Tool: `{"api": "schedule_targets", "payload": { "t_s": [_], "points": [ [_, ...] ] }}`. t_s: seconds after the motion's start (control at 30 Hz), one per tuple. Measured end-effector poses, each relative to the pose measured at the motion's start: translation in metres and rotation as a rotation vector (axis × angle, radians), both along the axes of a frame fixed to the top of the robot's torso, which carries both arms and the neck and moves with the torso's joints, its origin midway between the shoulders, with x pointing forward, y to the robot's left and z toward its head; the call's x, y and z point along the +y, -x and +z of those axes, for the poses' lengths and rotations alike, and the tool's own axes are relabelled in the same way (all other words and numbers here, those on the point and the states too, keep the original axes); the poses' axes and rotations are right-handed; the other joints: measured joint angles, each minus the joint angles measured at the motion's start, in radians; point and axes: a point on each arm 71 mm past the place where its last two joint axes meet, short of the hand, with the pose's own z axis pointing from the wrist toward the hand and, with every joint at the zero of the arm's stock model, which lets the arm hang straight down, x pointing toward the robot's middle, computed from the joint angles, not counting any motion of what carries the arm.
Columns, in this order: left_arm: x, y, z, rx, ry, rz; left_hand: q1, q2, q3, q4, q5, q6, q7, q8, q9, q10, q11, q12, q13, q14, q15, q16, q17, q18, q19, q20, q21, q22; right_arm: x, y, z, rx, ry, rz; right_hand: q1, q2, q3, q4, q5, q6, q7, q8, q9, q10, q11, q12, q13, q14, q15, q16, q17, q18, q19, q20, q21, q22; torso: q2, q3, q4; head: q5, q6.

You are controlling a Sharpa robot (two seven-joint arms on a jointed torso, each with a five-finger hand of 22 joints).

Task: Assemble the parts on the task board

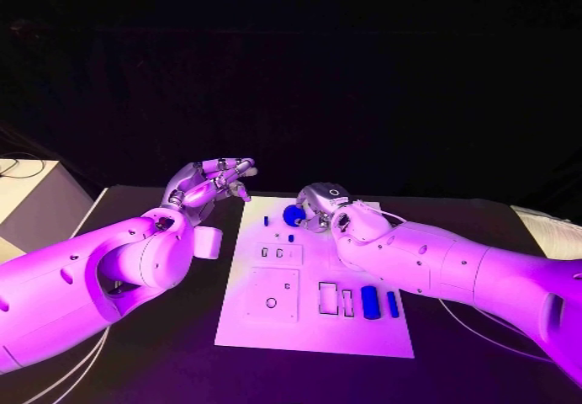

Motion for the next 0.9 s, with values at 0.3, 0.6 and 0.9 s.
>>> {"api": "schedule_targets", "payload": {
  "t_s": [0.3,0.6,0.9],
  "points": [
    [-0.0001,0.0,0.0,0.0,0.0,0.0,0.0,0.0,0.0,0.0,0.0,0.0,0.0,0.0,0.0,0.0,0.0,0.0,0.0,0.0,0.0,0.0,0.0,0.0,0.0,0.0,0.0,0.0,0.0008,-0.0015,-0.0013,-0.001,0.003,-0.004,-0.007,-0.007,-0.003,0.003,0.0,-0.002,0.002,-0.004,0.002,0.0,0.0,0.0,0.0,0.0,0.0,0.0,0.001,0.0,0.0,0.0,0.0,0.0,0.0,0.0,-0.0027,0.004,-0.001],
    [-0.0001,0.0,-0.0001,0.0,0.0,0.0,0.0,0.0,0.0,0.0,0.0,0.0,0.0,0.0,0.0,0.0,0.0,0.0,0.0,0.0,0.0,0.0,0.0,0.0,0.0,0.0,0.0,0.0,0.0019,-0.0021,-0.0032,0.001,0.001,-0.008,-0.031,-0.016,-0.047,0.047,-0.035,-0.1,0.024,-0.074,-0.029,0.0,0.011,0.0,0.0,-0.002,0.013,0.0,0.001,0.0,0.002,0.009,0.0,0.0,0.0,0.0004,-0.0021,0.004,0.002],
    [0.0,-0.0002,-0.0002,0.001,-0.001,-0.001,0.0,0.0,0.0,0.0,0.0,0.0,0.0,0.0,0.0,0.0,0.0,0.0,0.001,0.0,0.0,0.0,-0.001,0.0,0.0,0.0,0.0,0.002,0.0004,-0.0019,-0.0029,0.007,-0.018,-0.004,-0.041,-0.006,-0.126,0.109,-0.109,-0.121,0.018,-0.084,-0.042,0.0,0.011,0.0,0.0,-0.002,0.013,0.0,0.001,0.0,0.002,0.009,0.0,0.001,0.0,0.0003,-0.0032,0.005,0.002]
  ]
}}
